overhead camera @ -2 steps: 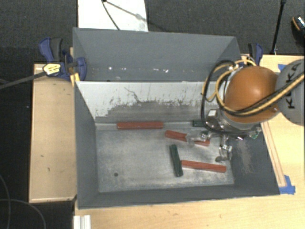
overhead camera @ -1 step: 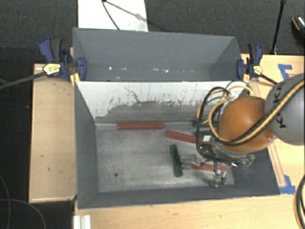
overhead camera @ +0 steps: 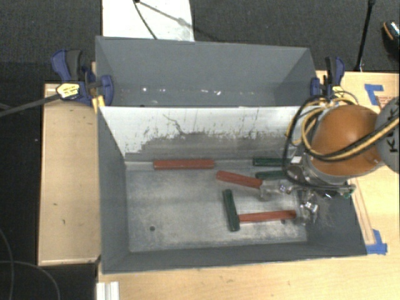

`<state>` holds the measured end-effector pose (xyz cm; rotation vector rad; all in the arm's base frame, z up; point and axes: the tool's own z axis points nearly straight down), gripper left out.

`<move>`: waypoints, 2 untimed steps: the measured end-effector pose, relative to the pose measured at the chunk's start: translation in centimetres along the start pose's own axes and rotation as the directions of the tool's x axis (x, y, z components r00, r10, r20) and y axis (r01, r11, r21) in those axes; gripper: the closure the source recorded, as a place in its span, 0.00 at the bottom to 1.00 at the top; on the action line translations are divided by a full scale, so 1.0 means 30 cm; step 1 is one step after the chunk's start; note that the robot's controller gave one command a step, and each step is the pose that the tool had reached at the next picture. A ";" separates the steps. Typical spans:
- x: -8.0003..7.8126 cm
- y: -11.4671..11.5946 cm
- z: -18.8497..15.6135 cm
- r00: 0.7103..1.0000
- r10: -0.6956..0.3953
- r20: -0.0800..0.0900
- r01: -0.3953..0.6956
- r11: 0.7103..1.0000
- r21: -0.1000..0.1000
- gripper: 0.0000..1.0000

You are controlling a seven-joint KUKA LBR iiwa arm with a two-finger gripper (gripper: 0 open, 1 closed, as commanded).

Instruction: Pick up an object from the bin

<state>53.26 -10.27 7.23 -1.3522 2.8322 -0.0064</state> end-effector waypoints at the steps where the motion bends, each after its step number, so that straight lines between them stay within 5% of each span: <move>1: -0.010 0.010 0.000 1.000 -0.006 0.002 0.006 1.000 -0.004 1.00; 2: 0.040 0.010 -0.475 1.000 -0.025 0.004 0.025 1.000 0.004 1.00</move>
Offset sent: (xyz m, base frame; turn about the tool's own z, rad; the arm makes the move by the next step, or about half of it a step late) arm 0.0000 0.0000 0.0000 0.0000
